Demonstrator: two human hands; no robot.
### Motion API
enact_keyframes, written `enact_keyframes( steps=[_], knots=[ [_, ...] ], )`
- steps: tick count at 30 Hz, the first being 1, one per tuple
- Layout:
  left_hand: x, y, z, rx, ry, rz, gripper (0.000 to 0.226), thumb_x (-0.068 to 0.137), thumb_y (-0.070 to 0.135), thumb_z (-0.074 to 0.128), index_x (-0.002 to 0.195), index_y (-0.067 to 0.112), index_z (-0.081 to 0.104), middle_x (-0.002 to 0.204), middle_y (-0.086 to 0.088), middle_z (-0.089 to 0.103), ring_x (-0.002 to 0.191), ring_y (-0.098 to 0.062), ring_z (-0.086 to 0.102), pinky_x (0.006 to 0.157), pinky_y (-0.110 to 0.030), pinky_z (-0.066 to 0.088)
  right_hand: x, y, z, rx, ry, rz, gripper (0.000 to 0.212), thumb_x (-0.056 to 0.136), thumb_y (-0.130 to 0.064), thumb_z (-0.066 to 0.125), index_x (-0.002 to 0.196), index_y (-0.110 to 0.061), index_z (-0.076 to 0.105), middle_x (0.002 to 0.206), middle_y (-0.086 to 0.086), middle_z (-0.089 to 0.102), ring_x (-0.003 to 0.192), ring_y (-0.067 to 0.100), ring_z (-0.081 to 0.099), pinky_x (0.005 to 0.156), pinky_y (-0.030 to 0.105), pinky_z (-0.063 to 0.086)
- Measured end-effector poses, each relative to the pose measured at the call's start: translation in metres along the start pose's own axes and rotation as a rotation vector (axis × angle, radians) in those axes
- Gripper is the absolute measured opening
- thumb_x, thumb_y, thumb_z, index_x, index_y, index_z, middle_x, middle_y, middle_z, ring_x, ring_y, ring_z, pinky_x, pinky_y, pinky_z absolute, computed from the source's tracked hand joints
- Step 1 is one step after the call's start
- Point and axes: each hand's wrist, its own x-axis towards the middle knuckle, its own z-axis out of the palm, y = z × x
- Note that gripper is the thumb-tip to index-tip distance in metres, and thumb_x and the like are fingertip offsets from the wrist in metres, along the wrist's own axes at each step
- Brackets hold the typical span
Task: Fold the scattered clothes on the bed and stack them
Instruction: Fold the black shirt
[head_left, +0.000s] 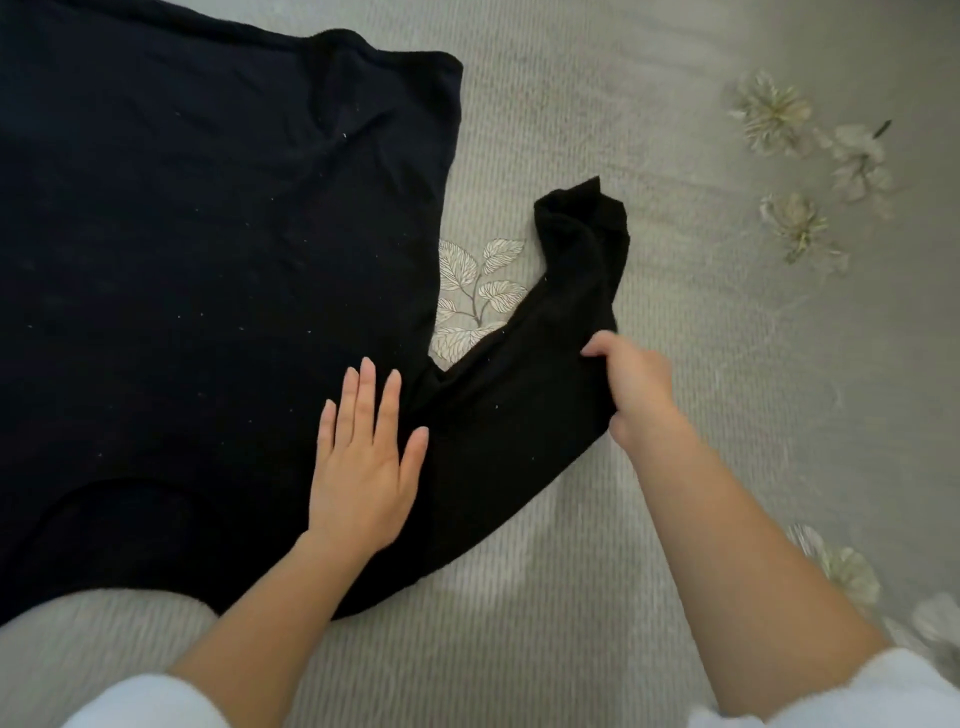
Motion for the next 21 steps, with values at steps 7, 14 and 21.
enact_keyframes(
  steps=[7,14,21],
  knots=[
    [0.0,-0.001,-0.012,-0.058,-0.098,0.019,0.076,0.084,0.066,-0.006,0.148,0.025,-0.016,0.151,0.002,-0.031,0.139,-0.011,-0.033,0.113,-0.032,-0.018,-0.047,0.026,-0.069,0.668,-0.164,0.055,0.015,0.067,0.001,0.056,0.076,-0.01,0.057,0.076,0.004,0.065,0.078,0.02,0.062,0.071,0.028,0.054],
    [-0.032,0.004,-0.005,0.0,-0.157,0.1,0.073,0.085,0.062,-0.01,0.146,0.023,-0.023,0.151,-0.002,-0.035,0.139,-0.016,-0.034,0.111,-0.035,-0.018,-0.083,-0.001,-0.051,0.916,0.091,0.046,0.014,0.09,-0.002,0.05,0.093,-0.008,0.062,0.078,0.006,0.072,0.068,0.016,0.072,0.064,0.022,0.056],
    [-0.03,-0.003,-0.019,-0.056,-0.217,0.165,0.065,0.088,0.055,-0.009,0.143,0.023,-0.026,0.151,-0.004,-0.037,0.137,-0.018,-0.037,0.11,-0.033,-0.021,-0.114,-0.058,0.098,0.099,0.243,-1.004,0.031,0.09,0.004,0.05,0.115,-0.002,0.067,0.116,0.003,0.068,0.114,0.01,0.06,0.1,0.012,0.041]
  ],
)
